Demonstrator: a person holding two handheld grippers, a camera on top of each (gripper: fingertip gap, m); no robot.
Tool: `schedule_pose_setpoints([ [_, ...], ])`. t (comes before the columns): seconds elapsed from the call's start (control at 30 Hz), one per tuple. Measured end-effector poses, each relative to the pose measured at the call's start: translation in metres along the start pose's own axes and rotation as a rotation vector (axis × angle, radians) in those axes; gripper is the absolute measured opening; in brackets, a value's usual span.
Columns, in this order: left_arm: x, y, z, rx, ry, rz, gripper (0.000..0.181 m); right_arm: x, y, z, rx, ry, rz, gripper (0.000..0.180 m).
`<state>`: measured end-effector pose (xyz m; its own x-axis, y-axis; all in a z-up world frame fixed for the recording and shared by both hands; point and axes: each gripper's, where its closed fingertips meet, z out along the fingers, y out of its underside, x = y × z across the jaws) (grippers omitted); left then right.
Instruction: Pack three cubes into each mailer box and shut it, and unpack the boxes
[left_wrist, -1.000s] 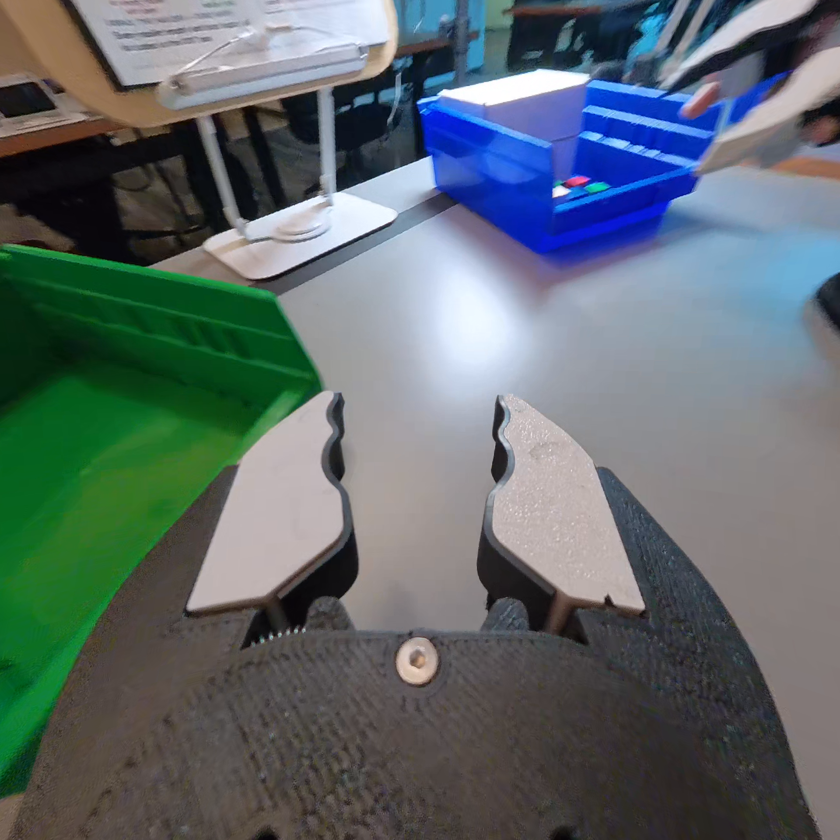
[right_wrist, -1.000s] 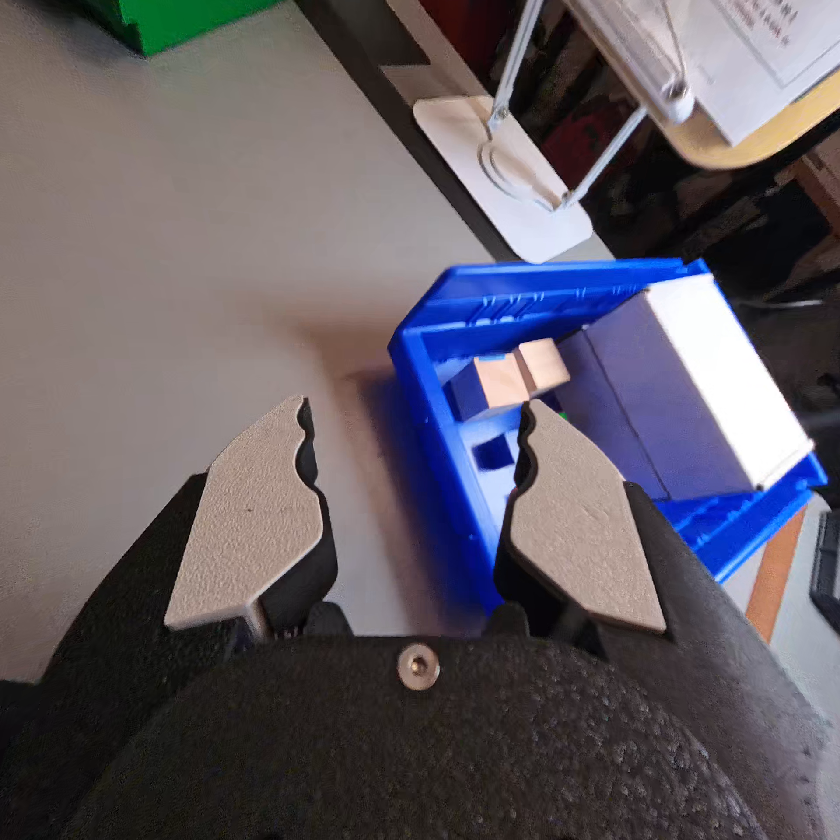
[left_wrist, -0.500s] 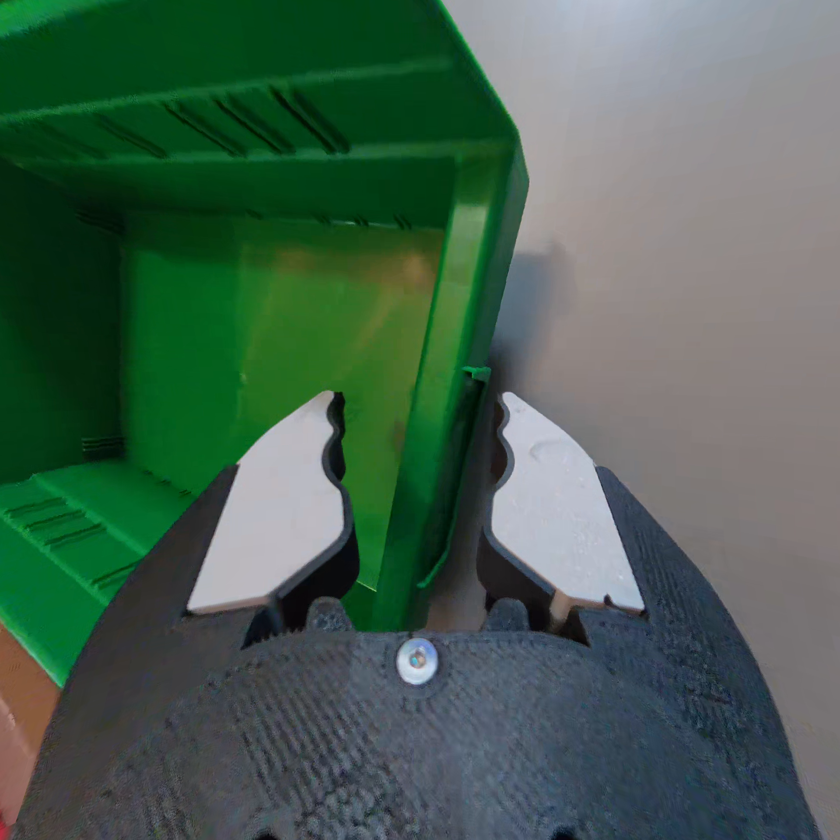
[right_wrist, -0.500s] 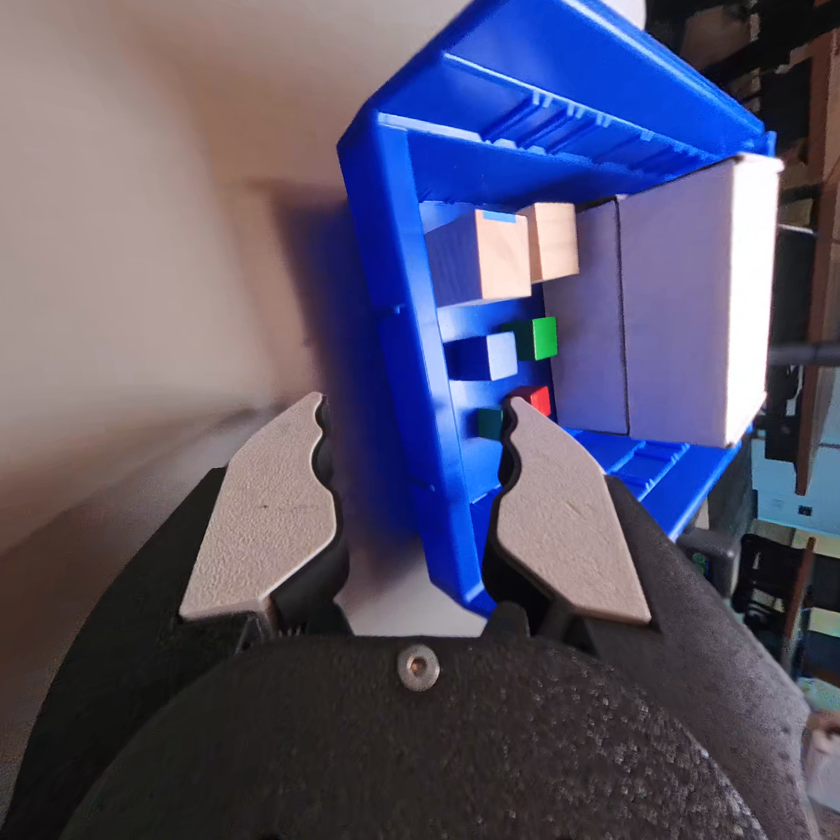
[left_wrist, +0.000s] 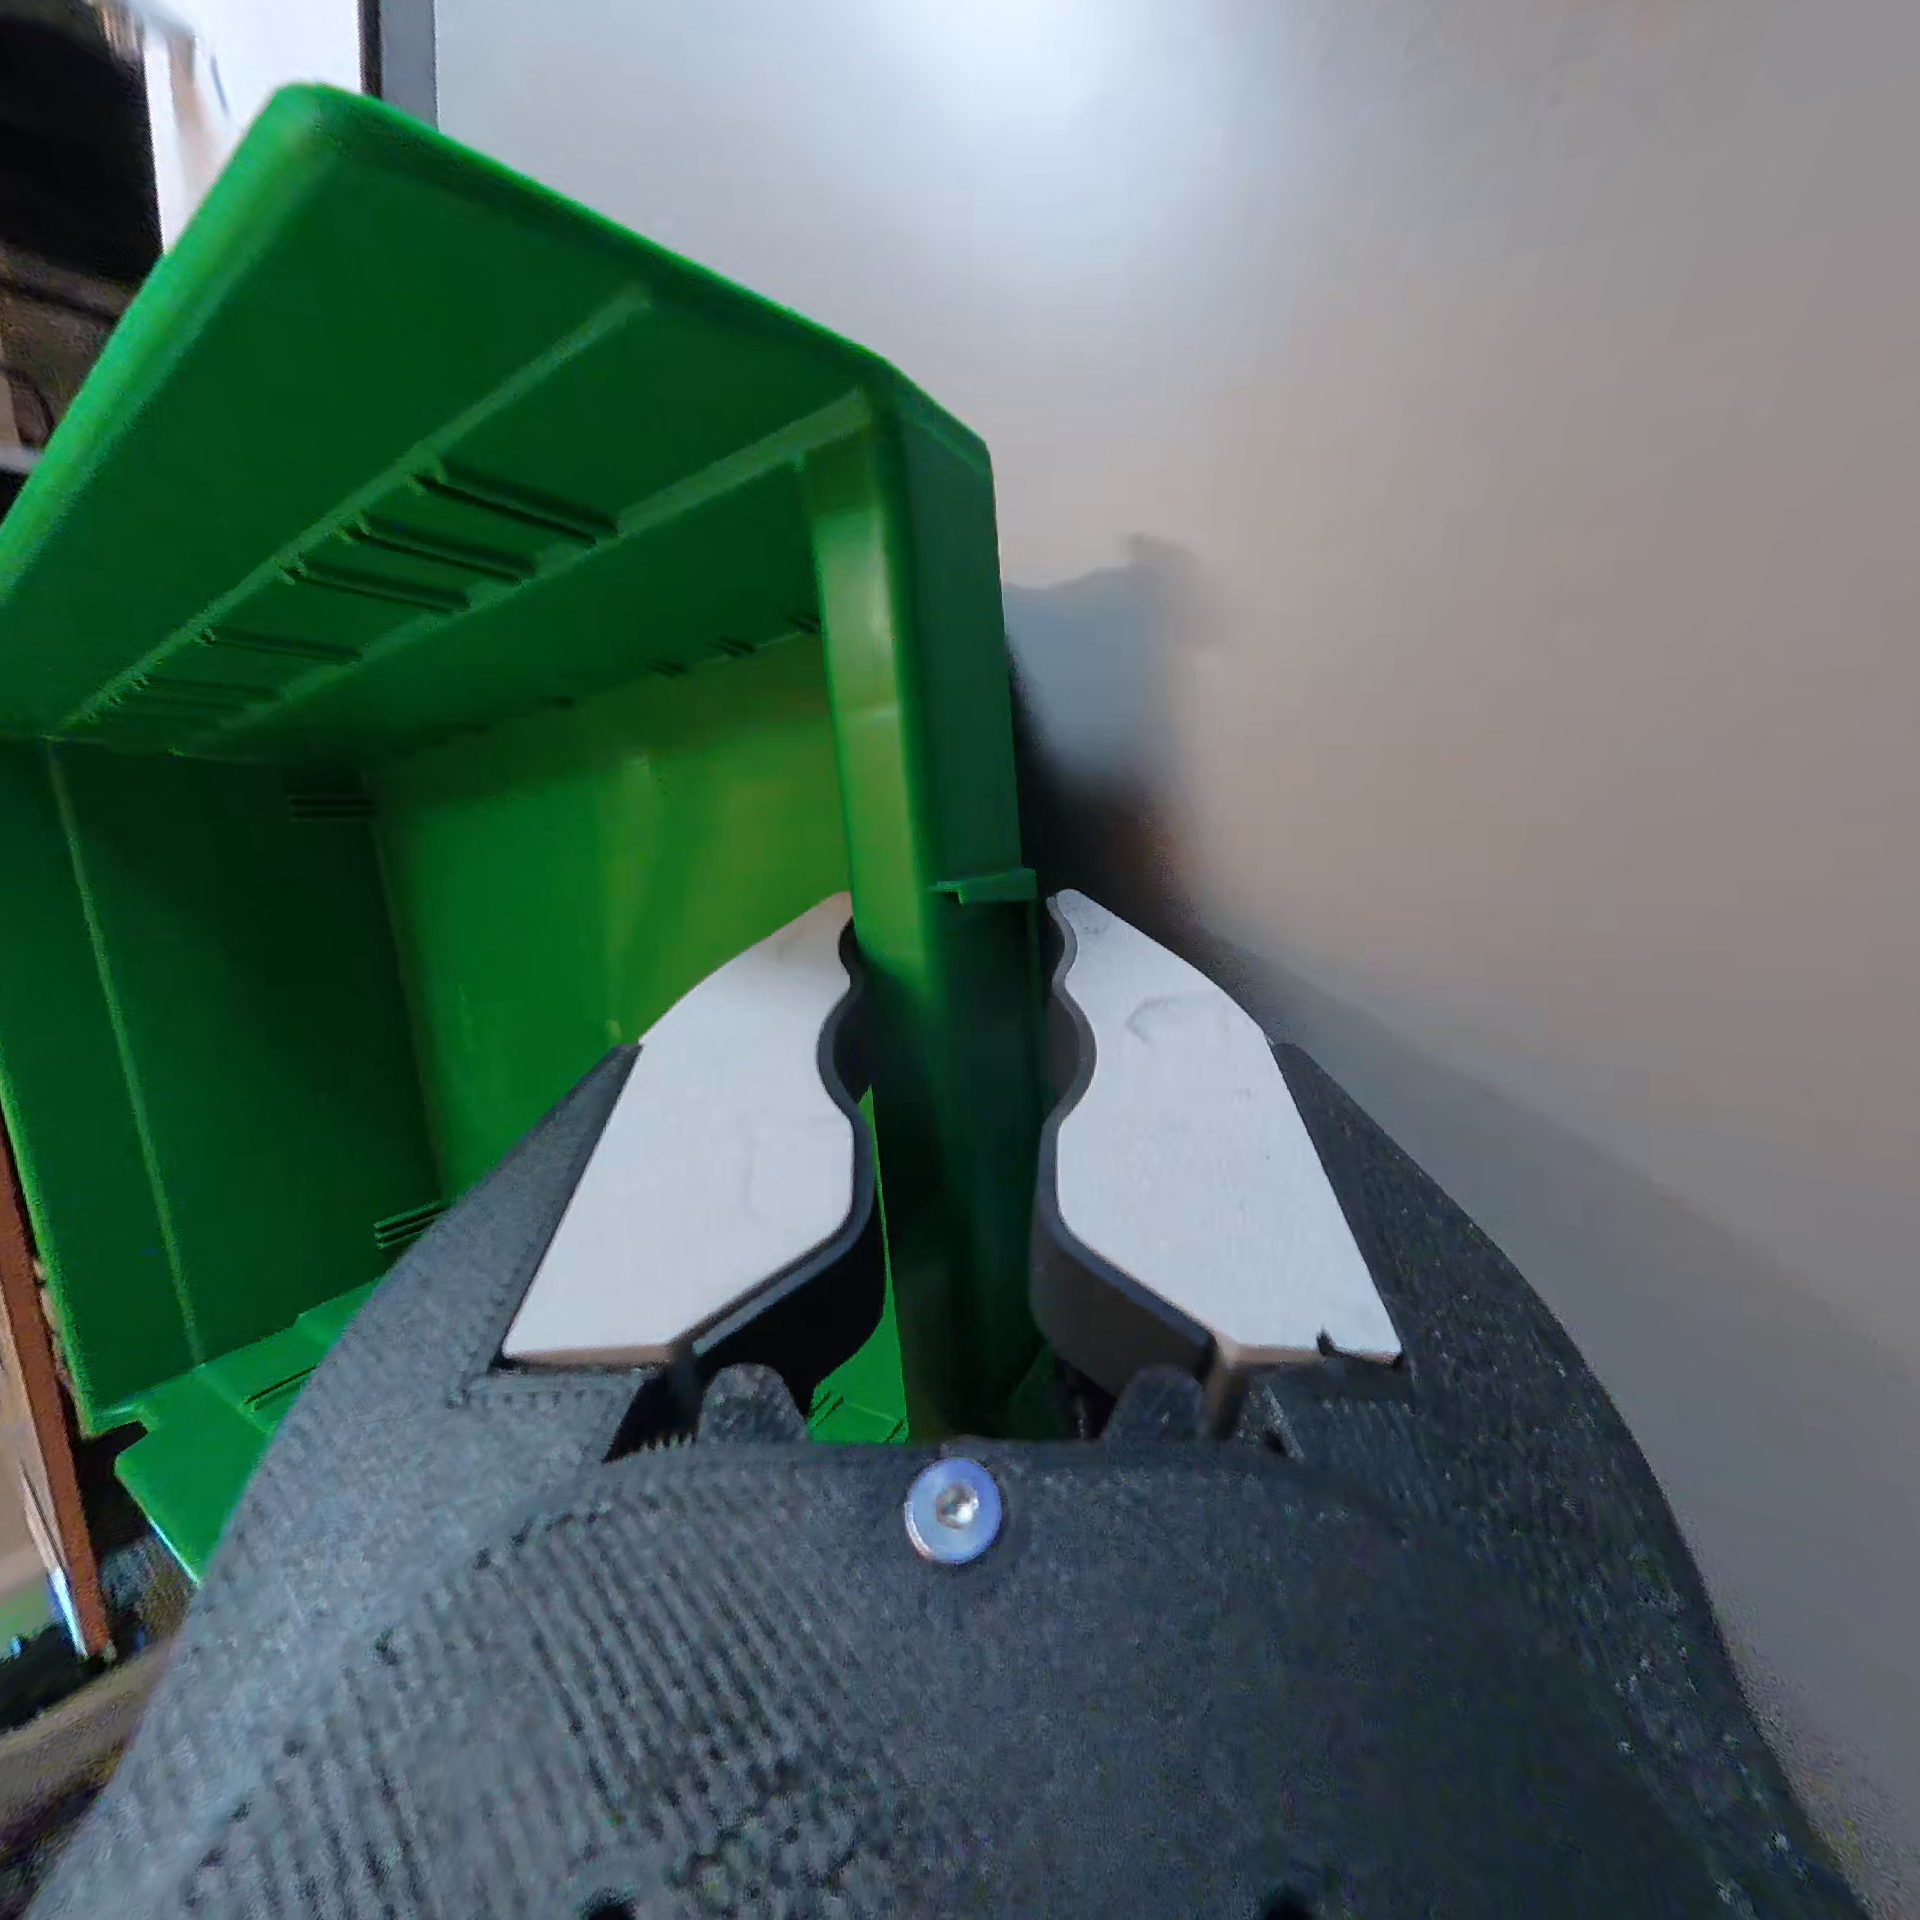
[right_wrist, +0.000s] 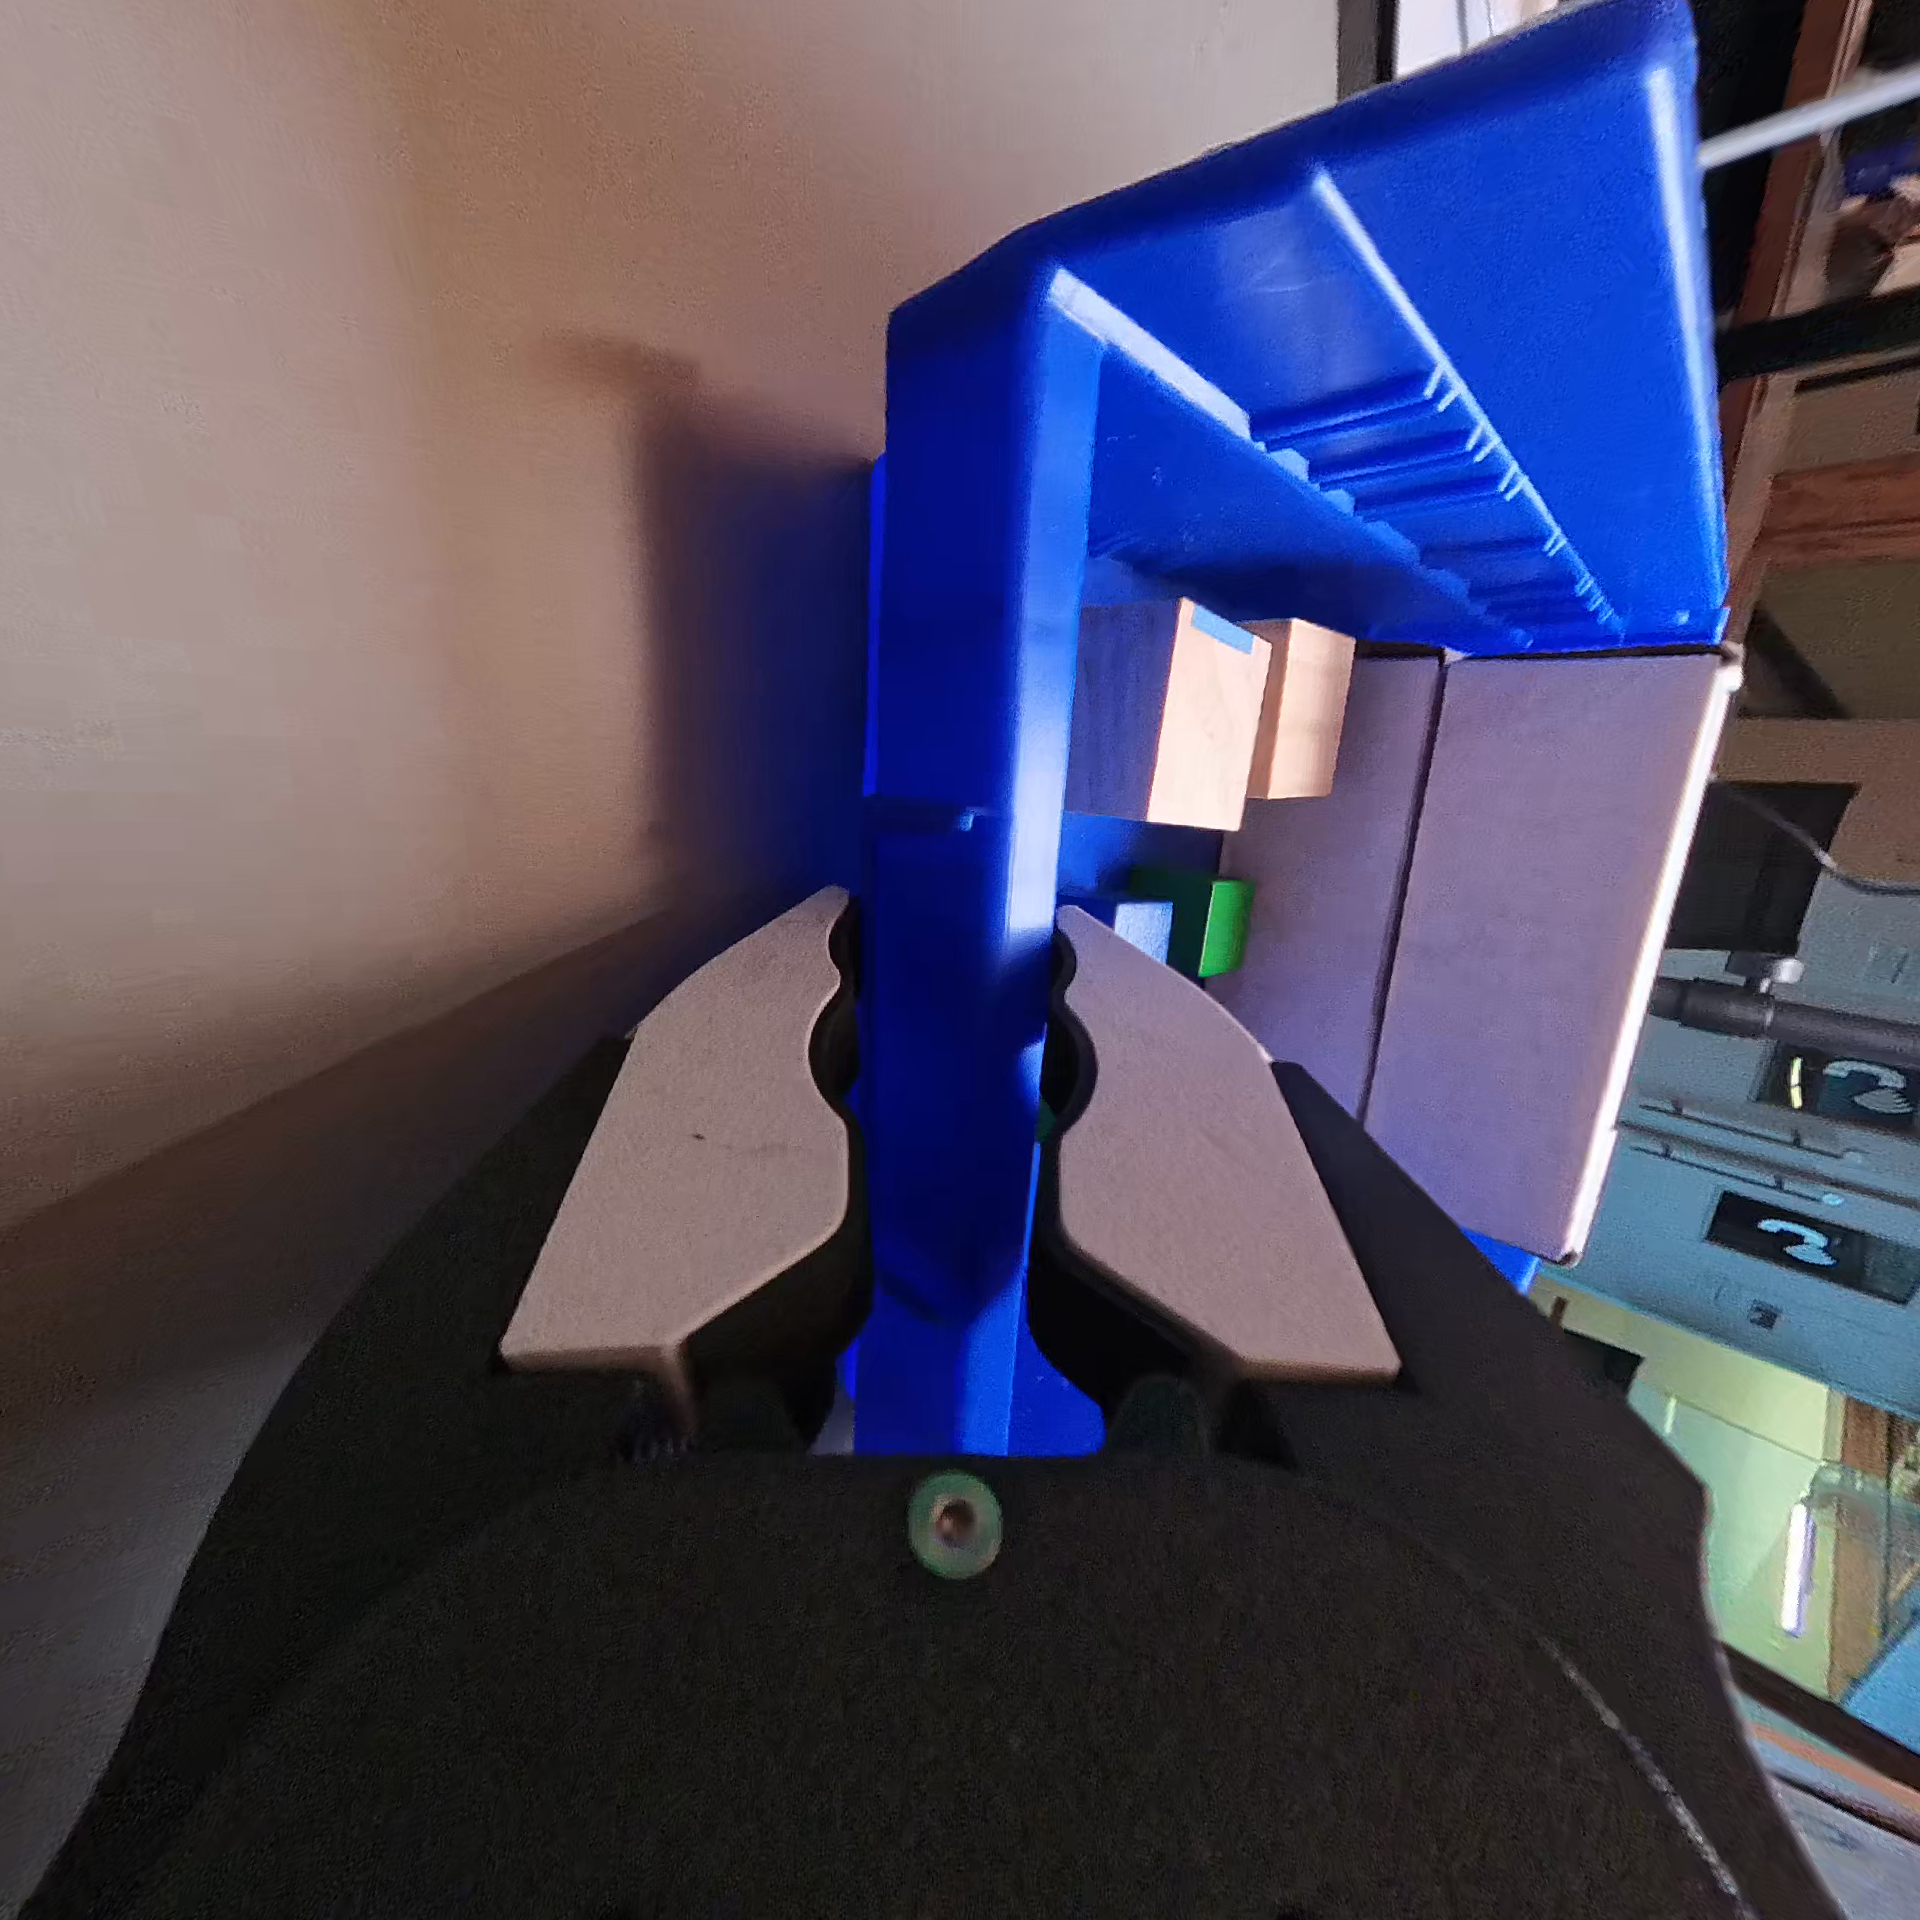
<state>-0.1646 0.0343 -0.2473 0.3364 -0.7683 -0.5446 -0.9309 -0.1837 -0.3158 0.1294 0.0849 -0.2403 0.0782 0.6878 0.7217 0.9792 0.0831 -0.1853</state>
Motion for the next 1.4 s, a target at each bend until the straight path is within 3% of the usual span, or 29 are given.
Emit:
schedule_pose_setpoints([
  [0.4,0.026,-0.075,0.01,0.142,-0.013,0.203,0.03,-0.09,-0.066,-0.08,0.19,-0.032,-0.107,0.033],
  [0.47,0.028,-0.082,0.004,0.165,-0.052,0.216,0.04,-0.103,-0.074,-0.093,0.228,-0.057,-0.091,0.033],
  [0.57,0.036,-0.106,-0.039,0.352,-0.025,0.007,0.051,-0.101,-0.087,-0.137,0.377,-0.076,0.12,0.049],
  [0.63,0.051,-0.115,-0.069,0.465,0.083,-0.176,0.061,-0.081,-0.081,-0.176,0.499,-0.029,0.323,0.049],
  [0.77,0.092,-0.136,-0.117,0.692,0.289,-0.499,0.066,-0.027,-0.01,-0.214,0.548,0.248,0.754,0.046],
  [0.87,0.11,-0.146,-0.117,0.696,0.279,-0.644,0.073,-0.017,0.038,-0.201,0.491,0.356,0.945,0.062],
  [1.0,0.118,-0.163,-0.09,0.653,0.217,-0.788,0.081,-0.041,0.035,-0.157,0.458,0.158,1.119,0.07],
  [1.2,0.094,-0.173,-0.059,0.631,0.085,-0.978,0.048,-0.047,0.031,-0.13,0.369,0.051,1.177,0.039],
  [1.4,0.082,-0.176,-0.053,0.641,0.001,-1.022,0.022,-0.036,0.046,-0.128,0.322,0.168,1.233,0.016],
])
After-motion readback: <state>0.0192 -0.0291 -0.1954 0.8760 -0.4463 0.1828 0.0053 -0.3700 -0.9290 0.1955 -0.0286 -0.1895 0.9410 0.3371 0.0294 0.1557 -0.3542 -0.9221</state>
